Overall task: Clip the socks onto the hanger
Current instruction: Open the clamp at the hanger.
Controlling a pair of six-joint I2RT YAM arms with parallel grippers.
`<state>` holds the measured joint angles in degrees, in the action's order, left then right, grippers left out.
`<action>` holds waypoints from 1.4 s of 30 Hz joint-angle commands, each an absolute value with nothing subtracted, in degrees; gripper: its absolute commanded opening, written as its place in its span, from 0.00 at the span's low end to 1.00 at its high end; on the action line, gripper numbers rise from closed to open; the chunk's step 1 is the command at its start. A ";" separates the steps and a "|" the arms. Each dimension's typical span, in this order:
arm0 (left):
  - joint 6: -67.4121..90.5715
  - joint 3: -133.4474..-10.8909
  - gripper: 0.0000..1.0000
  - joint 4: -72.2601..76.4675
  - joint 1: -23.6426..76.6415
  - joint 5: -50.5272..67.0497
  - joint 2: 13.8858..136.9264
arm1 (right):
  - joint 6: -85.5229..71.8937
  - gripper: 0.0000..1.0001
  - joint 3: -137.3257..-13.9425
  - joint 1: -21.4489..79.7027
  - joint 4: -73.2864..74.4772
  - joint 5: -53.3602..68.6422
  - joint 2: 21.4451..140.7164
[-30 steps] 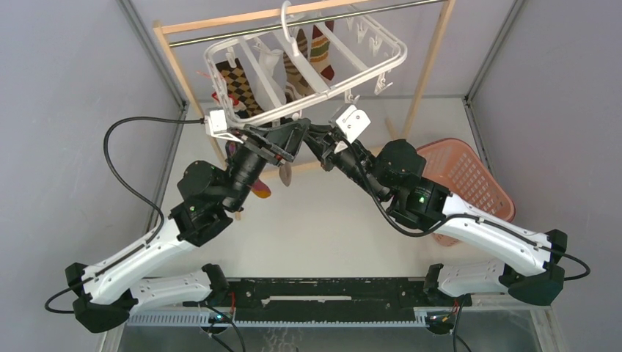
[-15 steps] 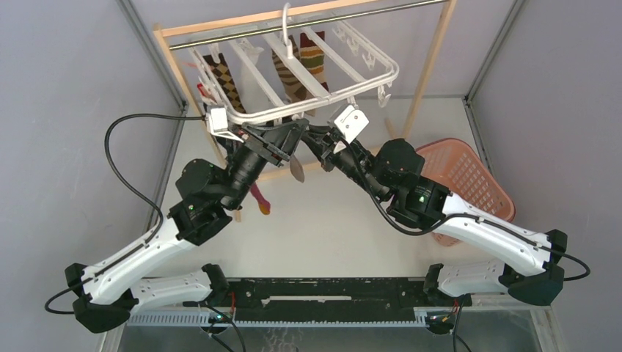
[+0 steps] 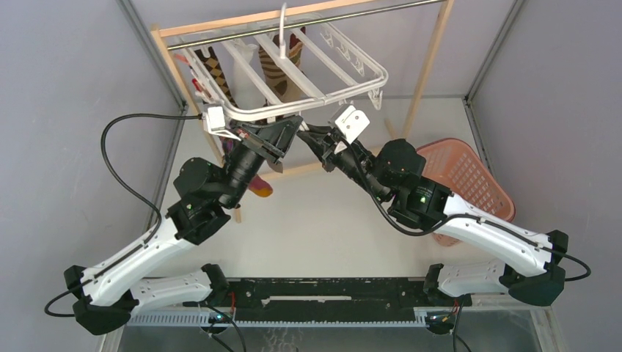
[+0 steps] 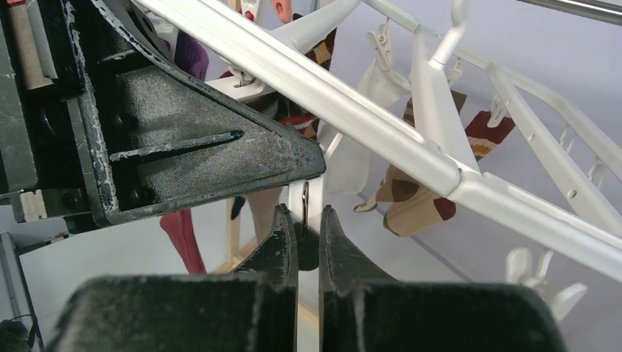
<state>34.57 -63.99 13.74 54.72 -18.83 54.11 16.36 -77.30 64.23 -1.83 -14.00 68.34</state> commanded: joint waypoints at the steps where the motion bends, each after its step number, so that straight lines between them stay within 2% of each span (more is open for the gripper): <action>1: 35.24 -64.99 0.00 14.81 54.40 -18.64 53.34 | 16.15 0.11 -76.22 65.62 -1.90 -11.63 67.41; 4: 35.16 -64.31 0.00 14.89 54.33 -19.04 52.86 | 16.42 0.40 -74.74 65.52 -3.09 -13.28 66.42; 7: 35.24 -63.99 0.00 15.24 54.26 -18.79 52.65 | 16.27 0.50 -74.03 65.22 -3.15 -13.54 65.79; 16: 35.60 -63.42 0.00 15.46 54.14 -17.89 52.70 | 16.41 0.47 -74.09 64.97 -3.81 -13.92 66.05; 25: 35.51 -61.45 0.00 15.16 53.83 -18.81 51.39 | 13.31 0.56 -70.83 61.01 -1.15 -14.97 62.42; 31: 35.68 -60.29 0.00 15.33 53.63 -18.74 50.67 | 4.97 0.56 -59.77 48.70 1.25 -13.73 52.26; 35: 35.81 -59.80 0.00 15.32 53.58 -18.20 50.54 | -2.80 0.58 -54.48 37.24 6.90 -19.02 47.80; 40: 36.20 -58.49 0.00 15.81 53.53 -17.87 50.17 | -21.95 0.75 -49.04 15.20 14.38 -20.26 46.89; 42: 36.17 -58.05 0.00 16.18 53.46 -17.76 50.04 | -27.26 0.77 -45.80 8.78 14.78 -21.87 47.18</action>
<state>36.23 -59.92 16.16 53.84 -19.05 50.85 -11.14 -50.17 18.41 9.78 -18.39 47.13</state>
